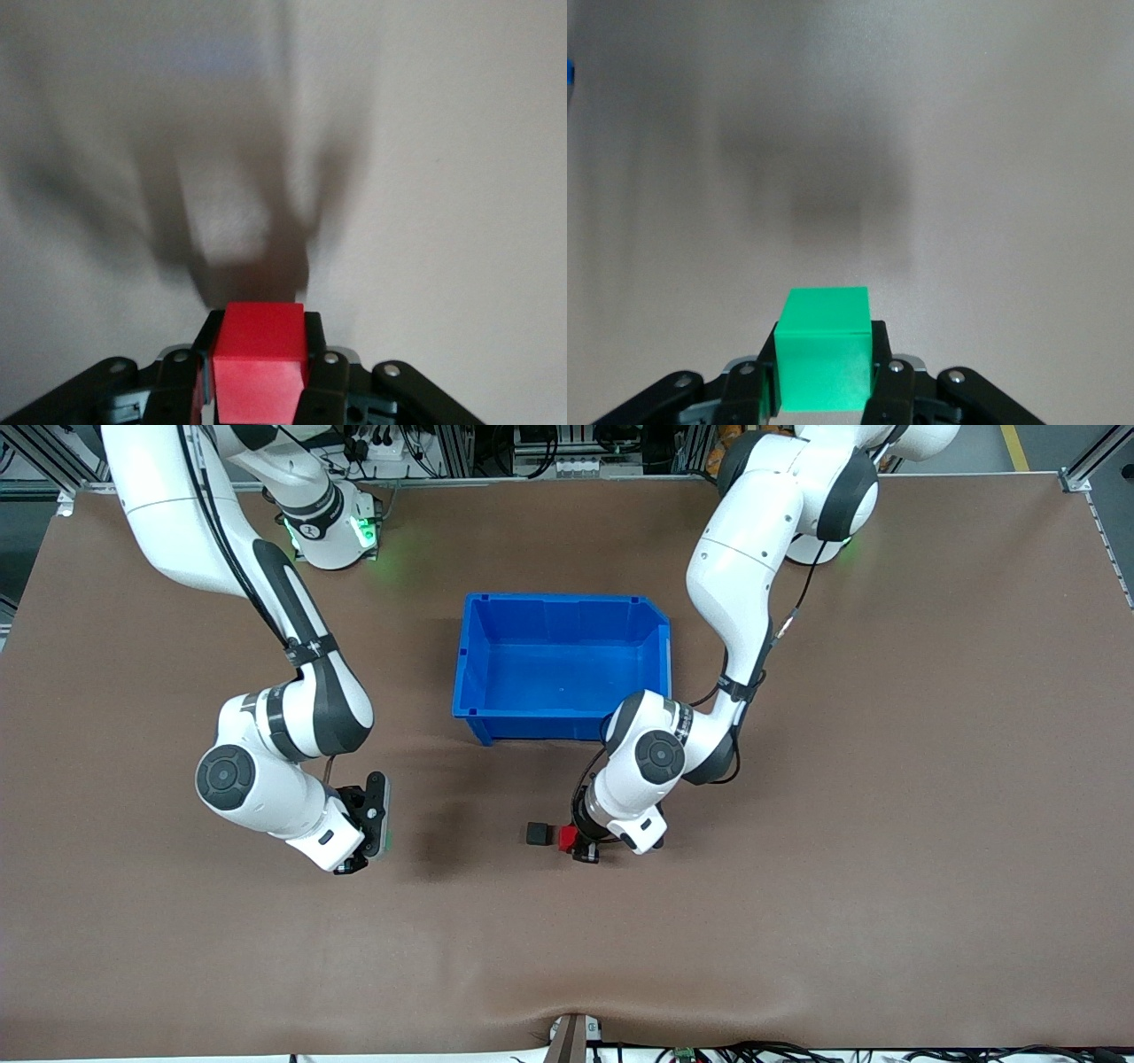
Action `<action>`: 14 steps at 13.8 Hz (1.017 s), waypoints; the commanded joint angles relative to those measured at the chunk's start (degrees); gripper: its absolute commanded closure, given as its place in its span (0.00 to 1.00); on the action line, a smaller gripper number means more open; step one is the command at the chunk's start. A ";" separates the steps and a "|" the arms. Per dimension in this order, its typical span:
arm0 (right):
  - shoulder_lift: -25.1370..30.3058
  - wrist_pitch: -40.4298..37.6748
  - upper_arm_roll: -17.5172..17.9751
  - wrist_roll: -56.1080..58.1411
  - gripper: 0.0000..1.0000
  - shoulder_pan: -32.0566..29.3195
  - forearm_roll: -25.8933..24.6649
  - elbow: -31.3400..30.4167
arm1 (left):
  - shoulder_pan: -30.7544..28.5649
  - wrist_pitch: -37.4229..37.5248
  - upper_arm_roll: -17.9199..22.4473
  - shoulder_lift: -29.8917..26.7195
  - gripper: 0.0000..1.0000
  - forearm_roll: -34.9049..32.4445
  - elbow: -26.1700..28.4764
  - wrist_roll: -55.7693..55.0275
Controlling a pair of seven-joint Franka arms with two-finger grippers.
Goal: Attach green and red cubes to black cube
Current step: 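Lower the red cube against the black cube's side with the left gripper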
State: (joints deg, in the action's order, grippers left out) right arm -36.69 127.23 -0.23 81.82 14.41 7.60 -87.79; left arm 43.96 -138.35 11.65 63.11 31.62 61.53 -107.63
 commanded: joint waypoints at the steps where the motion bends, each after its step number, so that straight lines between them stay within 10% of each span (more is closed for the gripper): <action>1: -0.57 -0.41 -0.29 0.09 1.00 0.35 0.58 0.86 | 0.95 -0.95 1.00 1.84 1.00 0.55 -2.29 -1.79; 14: -0.57 -0.15 -0.21 0.09 1.00 0.35 0.67 0.69 | 1.48 -3.76 0.48 2.99 1.00 0.64 -2.73 -1.71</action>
State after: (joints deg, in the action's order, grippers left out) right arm -36.73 127.24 -0.23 81.82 14.42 7.60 -87.80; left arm 44.94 -141.05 11.64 64.09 31.62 61.30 -108.03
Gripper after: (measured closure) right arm 0.608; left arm 0.608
